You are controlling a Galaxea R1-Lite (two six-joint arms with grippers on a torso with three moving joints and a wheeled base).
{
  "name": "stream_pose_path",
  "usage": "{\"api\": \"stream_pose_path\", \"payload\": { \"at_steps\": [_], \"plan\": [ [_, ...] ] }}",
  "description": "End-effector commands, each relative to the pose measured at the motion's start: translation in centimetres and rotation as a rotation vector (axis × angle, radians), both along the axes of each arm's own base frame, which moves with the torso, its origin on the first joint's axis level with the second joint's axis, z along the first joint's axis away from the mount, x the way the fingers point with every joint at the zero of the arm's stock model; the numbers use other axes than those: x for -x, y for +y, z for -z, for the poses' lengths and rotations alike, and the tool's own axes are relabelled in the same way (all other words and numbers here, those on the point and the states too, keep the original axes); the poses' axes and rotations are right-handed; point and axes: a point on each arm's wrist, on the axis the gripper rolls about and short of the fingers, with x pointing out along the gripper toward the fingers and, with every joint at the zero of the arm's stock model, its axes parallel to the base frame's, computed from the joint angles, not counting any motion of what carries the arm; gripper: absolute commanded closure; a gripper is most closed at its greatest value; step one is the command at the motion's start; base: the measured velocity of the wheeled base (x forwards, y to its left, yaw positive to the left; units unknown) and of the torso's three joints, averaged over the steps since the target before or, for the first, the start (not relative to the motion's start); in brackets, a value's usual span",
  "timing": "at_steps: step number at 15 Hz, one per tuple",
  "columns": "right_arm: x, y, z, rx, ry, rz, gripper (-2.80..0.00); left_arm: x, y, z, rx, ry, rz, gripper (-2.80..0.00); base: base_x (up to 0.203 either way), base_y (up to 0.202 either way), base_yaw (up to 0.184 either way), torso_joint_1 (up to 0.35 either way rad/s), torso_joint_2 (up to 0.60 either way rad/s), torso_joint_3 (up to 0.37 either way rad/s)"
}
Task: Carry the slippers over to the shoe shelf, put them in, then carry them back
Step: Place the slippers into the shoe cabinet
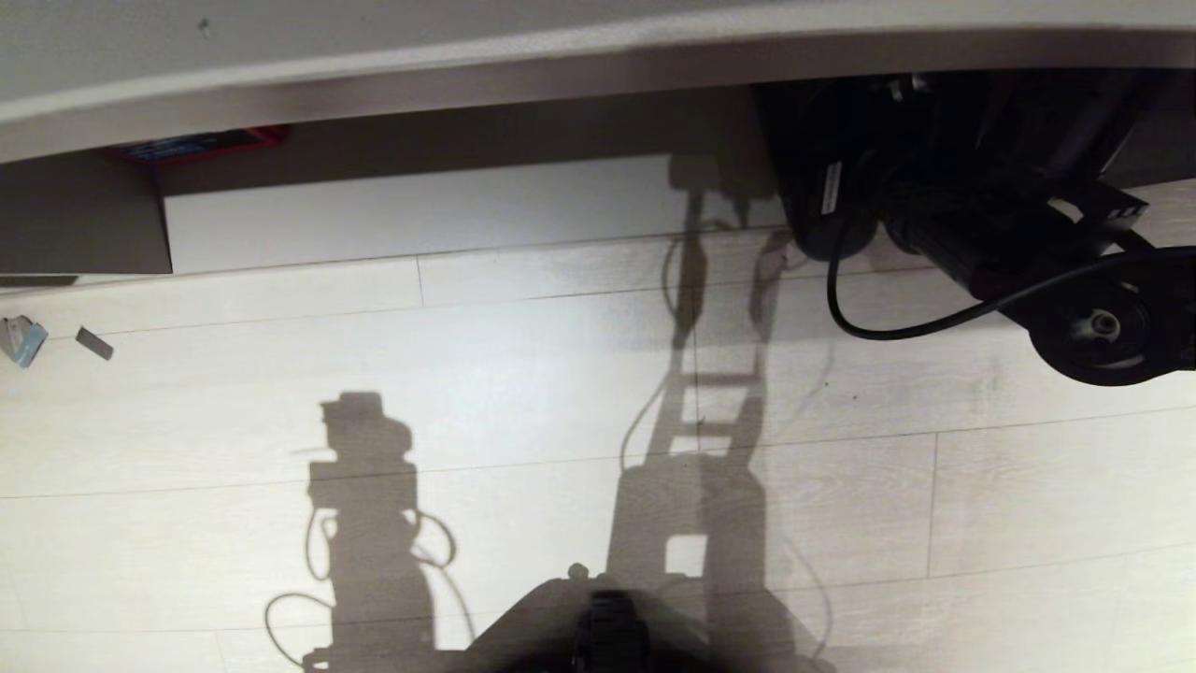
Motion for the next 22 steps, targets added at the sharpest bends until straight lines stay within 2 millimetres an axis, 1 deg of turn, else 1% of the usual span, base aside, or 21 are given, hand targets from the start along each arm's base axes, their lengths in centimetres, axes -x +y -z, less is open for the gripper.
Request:
{"api": "stream_pose_path", "payload": {
  "at_steps": [1,4,8,11,15,18,20,22],
  "plan": [
    [0.5,-0.2,-0.4,0.0,-0.017,0.003,-2.8,-0.1,0.0,0.2,0.0,0.008,0.0,0.0,0.0,0.0,0.0,0.0,0.0,0.0],
    [0.8,-0.4,-0.9,0.003,-0.061,0.016,-2.8,-0.1,0.0,0.2,0.0,0.008,0.0,0.0,0.0,0.0,0.0,0.0,0.0,0.0],
    [0.9,-0.7,-0.7,0.004,-0.053,0.056,-2.8,-0.1,0.0,0.2,0.0,0.008,0.0,0.0,0.0,0.0,0.0,0.0,0.0,0.0],
    [1.7,-1.0,-0.3,0.012,-0.036,0.056,-2.8,-0.1,0.0,0.2,0.0,0.006,0.0,0.0,0.0,0.0,0.0,0.0,0.0,0.0],
    [3.4,-1.7,-0.7,0.008,-0.041,0.051,-2.8,-0.1,0.0,0.2,0.0,0.007,0.0,0.0,0.0,0.0,0.0,0.0,0.0,0.0],
    [5.1,-2.3,-0.7,0.013,-0.039,0.043,-2.8,-0.1,0.0,0.2,0.0,0.008,0.0,0.0,0.0,0.0,0.0,0.0,0.0,0.0],
    [6.0,-2.6,0.1,0.03,-0.016,0.017,-2.8,-0.1,0.0,0.2,0.0,0.008,0.0,0.0,0.0,0.0,0.0,0.0,0.0,0.0],
    [6.3,-2.6,1.2,0.053,0.018,-0.02,-2.8,-0.1,0.0,0.2,0.0,0.008,0.0,0.0,0.0,0.0,0.0,0.0,0.0,0.0]
  ]
}}
